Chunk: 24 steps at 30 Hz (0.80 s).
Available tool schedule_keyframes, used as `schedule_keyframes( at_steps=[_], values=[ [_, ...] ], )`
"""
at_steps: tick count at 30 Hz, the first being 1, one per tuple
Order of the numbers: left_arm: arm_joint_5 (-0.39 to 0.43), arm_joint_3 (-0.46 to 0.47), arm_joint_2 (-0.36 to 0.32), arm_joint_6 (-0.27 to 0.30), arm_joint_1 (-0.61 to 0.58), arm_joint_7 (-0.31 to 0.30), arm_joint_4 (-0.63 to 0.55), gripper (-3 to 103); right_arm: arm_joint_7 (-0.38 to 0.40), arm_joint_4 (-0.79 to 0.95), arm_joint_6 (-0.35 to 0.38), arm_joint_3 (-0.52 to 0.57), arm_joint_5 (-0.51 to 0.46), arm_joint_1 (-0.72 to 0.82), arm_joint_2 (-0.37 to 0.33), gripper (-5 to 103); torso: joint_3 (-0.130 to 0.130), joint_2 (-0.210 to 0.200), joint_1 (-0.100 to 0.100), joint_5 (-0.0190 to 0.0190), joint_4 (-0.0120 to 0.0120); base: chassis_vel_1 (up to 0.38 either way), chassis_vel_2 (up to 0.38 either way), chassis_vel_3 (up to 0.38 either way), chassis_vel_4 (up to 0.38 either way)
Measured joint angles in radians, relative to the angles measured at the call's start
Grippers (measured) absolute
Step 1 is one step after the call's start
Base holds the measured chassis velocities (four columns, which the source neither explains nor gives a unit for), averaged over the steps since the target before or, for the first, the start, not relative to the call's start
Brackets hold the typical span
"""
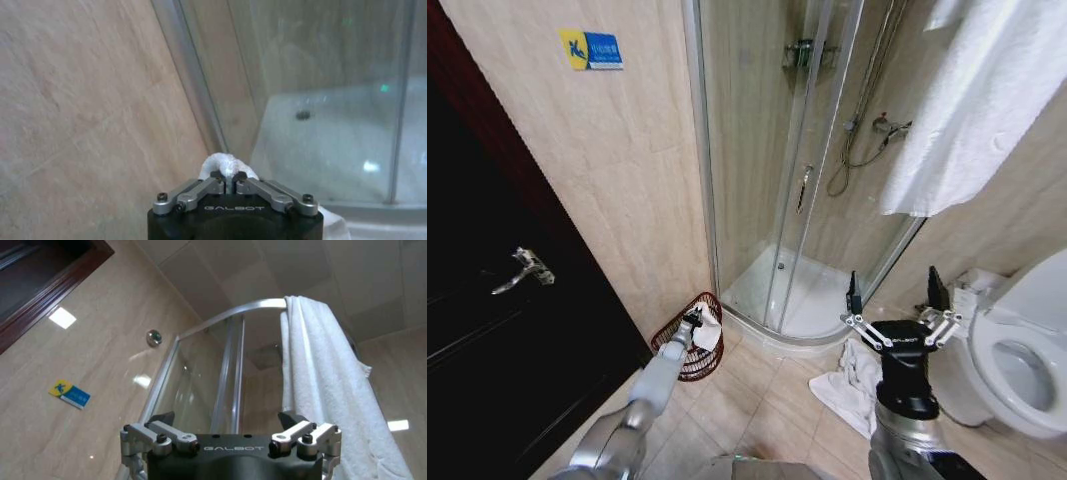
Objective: Discard the used towel into the hamper.
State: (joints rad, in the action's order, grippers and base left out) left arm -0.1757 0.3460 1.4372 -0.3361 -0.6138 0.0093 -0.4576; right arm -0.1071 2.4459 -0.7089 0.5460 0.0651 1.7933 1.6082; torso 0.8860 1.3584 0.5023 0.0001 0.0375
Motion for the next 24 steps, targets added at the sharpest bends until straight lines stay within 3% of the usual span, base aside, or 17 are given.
schedule_keyframes(
  at_steps=[6, 15, 24],
  values=[
    [-0.058, -0.003, 0.002, 0.099, 0.011, -0.059, 0.019, 4, -0.032, -0.002, 0.004, -0.001, -0.002, 0.000, 0.000, 100, 0.000, 0.000, 0.000, -0.0002, 0.0002, 0.000, 0.000, 0.000, 0.000],
    [-0.065, 0.006, -0.029, 0.110, -0.020, -0.046, 0.006, 4, -0.052, 0.001, 0.010, -0.007, -0.001, -0.002, 0.000, 100, 0.000, 0.000, 0.000, -0.0002, 0.0004, 0.000, 0.000, 0.000, 0.000],
    [-0.068, 0.021, -0.017, 0.096, -0.044, -0.040, 0.002, 4, -0.055, 0.002, 0.009, -0.008, -0.001, -0.002, 0.000, 100, 0.000, 0.000, 0.000, 0.0000, 0.0002, 0.000, 0.000, 0.000, 0.000]
  ],
)
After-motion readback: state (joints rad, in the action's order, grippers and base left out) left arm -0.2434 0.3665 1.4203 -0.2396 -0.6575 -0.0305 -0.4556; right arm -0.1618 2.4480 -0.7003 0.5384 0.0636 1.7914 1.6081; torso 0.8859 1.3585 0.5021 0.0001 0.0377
